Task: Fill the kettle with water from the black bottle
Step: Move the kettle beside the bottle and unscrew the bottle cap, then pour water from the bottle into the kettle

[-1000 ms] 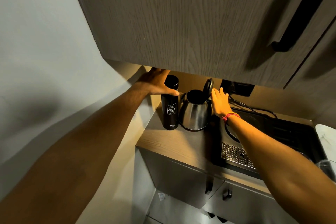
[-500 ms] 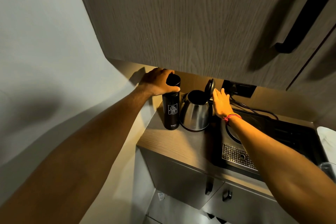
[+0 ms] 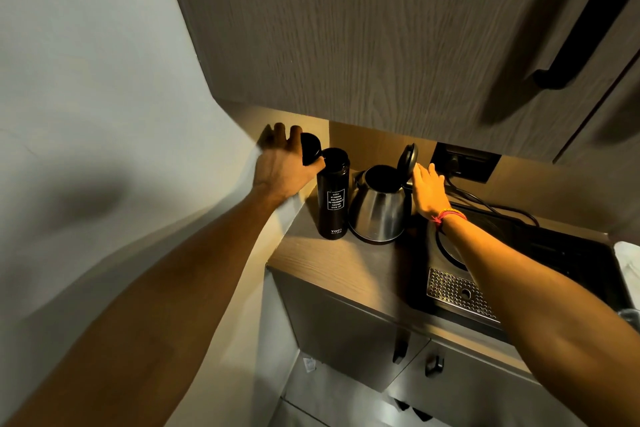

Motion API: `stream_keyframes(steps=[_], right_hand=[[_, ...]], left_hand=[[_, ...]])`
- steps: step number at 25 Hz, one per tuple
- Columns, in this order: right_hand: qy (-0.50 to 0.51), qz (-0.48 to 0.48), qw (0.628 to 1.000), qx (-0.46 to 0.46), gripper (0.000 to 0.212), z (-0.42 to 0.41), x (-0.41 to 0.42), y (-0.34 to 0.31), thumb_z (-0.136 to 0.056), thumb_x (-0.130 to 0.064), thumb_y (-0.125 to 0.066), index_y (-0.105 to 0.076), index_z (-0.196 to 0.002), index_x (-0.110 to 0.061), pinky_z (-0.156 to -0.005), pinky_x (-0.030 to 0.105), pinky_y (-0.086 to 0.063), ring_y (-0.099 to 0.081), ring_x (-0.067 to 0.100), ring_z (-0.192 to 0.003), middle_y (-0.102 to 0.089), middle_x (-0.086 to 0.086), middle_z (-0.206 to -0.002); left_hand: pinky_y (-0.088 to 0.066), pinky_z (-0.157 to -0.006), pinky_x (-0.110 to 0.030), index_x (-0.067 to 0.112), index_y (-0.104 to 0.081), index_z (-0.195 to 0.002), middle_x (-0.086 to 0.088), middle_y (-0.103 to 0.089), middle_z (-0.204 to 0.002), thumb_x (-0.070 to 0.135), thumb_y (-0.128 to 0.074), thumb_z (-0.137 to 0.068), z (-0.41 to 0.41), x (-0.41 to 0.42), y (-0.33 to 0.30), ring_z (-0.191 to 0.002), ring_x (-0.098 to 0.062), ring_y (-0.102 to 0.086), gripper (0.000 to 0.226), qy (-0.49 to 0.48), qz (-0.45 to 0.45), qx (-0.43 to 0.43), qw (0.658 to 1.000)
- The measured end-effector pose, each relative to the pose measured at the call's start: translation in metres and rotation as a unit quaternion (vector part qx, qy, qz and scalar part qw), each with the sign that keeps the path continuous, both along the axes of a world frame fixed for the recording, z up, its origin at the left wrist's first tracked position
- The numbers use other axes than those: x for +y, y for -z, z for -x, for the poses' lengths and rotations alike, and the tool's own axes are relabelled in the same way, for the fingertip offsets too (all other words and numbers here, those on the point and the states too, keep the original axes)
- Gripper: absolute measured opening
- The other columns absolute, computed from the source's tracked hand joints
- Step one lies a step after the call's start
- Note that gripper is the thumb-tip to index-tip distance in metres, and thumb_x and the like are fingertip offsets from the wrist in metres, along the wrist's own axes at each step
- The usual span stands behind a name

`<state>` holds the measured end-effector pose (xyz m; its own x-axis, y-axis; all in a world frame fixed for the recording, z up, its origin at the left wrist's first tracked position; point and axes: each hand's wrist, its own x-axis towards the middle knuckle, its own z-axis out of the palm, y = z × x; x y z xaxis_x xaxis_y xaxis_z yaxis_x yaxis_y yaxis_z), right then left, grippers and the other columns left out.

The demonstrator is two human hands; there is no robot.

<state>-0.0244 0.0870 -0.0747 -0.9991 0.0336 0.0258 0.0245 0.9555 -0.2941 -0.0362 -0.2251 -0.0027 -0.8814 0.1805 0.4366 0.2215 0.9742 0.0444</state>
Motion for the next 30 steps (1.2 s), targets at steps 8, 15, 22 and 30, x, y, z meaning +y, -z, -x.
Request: stream_keyframes(steps=[8, 15, 22, 30], right_hand=[[-0.007, 0.006, 1.000, 0.006, 0.056, -0.001, -0.001, -0.002, -0.094, -0.012, -0.038, -0.023, -0.147, -0.004, -0.112, 0.069, -0.018, -0.017, 0.050, -0.142, -0.035, 0.023, -0.150], [-0.008, 0.012, 1.000, 0.006, 0.060, 0.002, 0.000, -0.001, -0.093, -0.009, -0.036, -0.017, -0.150, -0.006, -0.110, 0.070, -0.018, -0.018, 0.052, -0.141, -0.034, 0.022, -0.151], [-0.015, 0.029, 0.999, 0.011, 0.060, 0.003, 0.001, 0.001, -0.094, -0.009, -0.034, -0.016, -0.151, -0.009, -0.111, 0.071, -0.015, -0.015, 0.051, -0.142, -0.035, 0.023, -0.150], [-0.018, 0.036, 0.999, 0.007, 0.058, -0.001, 0.000, 0.000, -0.095, -0.016, -0.035, -0.017, -0.150, -0.009, -0.113, 0.069, -0.014, -0.016, 0.049, -0.143, -0.034, 0.022, -0.152]], left_hand=[[-0.059, -0.067, -0.037, 0.016, -0.045, -0.137, -0.017, -0.048, -0.134, 0.068, -0.058, -0.081, -0.043, -0.009, 0.059, -0.102, -0.032, -0.064, 0.078, -0.022, -0.003, -0.071, 0.997], [-0.052, -0.089, -0.046, 0.017, -0.052, -0.130, -0.015, -0.048, -0.130, 0.039, -0.078, -0.078, -0.060, 0.010, 0.129, -0.119, -0.037, -0.053, 0.062, -0.023, -0.054, -0.299, 0.952], [-0.050, -0.098, -0.048, 0.014, -0.039, -0.144, -0.019, -0.033, -0.148, 0.049, -0.079, -0.077, -0.061, 0.025, 0.154, -0.135, -0.039, -0.040, 0.085, -0.069, -0.096, -0.291, 0.949], [-0.049, -0.105, -0.044, 0.016, -0.047, -0.139, -0.004, -0.059, -0.133, 0.044, -0.094, -0.057, -0.017, 0.053, 0.093, -0.123, -0.022, -0.057, 0.098, -0.005, -0.475, -0.178, 0.862]])
